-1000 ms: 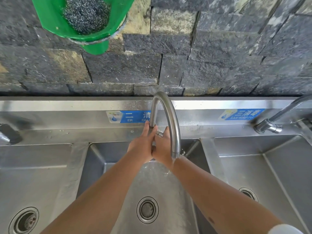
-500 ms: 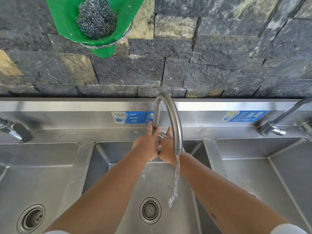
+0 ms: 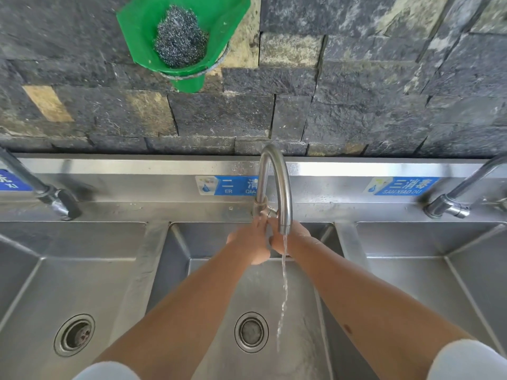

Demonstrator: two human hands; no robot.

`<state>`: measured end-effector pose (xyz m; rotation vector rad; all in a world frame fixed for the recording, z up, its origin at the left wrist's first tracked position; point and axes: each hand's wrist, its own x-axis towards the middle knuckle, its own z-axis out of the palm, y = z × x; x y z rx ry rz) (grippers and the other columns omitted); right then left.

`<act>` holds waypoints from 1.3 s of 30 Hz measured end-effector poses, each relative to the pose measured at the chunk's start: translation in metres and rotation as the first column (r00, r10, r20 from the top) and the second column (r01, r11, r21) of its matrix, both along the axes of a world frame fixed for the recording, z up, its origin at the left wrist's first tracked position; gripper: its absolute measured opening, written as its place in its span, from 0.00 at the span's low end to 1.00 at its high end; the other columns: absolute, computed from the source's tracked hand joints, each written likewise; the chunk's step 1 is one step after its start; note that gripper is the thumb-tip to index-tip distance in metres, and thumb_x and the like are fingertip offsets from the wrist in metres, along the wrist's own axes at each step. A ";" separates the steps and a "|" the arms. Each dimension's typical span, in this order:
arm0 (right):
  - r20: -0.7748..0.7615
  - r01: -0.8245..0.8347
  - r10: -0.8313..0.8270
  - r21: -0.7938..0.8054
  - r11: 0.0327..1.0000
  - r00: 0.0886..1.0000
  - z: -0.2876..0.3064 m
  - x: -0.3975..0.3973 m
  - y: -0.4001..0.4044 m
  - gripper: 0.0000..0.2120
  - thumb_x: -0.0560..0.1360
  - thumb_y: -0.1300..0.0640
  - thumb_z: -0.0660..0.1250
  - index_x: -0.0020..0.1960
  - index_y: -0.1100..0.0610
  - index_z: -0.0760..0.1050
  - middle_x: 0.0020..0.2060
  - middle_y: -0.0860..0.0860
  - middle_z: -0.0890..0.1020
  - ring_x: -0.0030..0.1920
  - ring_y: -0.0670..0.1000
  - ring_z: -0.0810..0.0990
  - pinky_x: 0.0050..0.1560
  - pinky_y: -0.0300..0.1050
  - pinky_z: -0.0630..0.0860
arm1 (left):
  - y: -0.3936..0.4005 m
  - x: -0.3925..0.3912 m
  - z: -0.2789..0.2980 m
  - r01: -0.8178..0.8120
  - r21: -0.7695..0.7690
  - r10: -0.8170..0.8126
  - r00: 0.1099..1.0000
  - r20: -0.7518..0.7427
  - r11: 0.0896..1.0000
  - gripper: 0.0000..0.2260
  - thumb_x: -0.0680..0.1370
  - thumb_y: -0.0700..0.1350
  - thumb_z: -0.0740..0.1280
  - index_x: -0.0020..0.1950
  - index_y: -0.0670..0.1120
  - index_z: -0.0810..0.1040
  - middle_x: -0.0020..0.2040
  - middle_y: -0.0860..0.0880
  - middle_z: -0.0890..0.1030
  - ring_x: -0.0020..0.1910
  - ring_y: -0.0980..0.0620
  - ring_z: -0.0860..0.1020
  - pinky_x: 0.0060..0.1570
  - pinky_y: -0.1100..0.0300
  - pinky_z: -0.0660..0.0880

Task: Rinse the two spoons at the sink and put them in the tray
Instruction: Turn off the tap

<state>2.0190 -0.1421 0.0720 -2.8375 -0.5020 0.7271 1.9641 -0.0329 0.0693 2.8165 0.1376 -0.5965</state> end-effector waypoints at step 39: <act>-0.076 0.124 -0.129 -0.072 0.990 0.989 -0.013 -0.258 -0.179 0.45 0.68 0.28 0.55 0.79 0.44 0.45 0.80 0.49 0.39 0.79 0.53 0.39 0.76 0.62 0.43 | -0.071 -0.238 -0.028 0.014 0.016 -0.015 1.000 0.014 1.000 0.41 0.64 0.75 0.47 0.76 0.64 0.50 0.80 0.52 0.49 0.77 0.48 0.51 0.69 0.47 0.60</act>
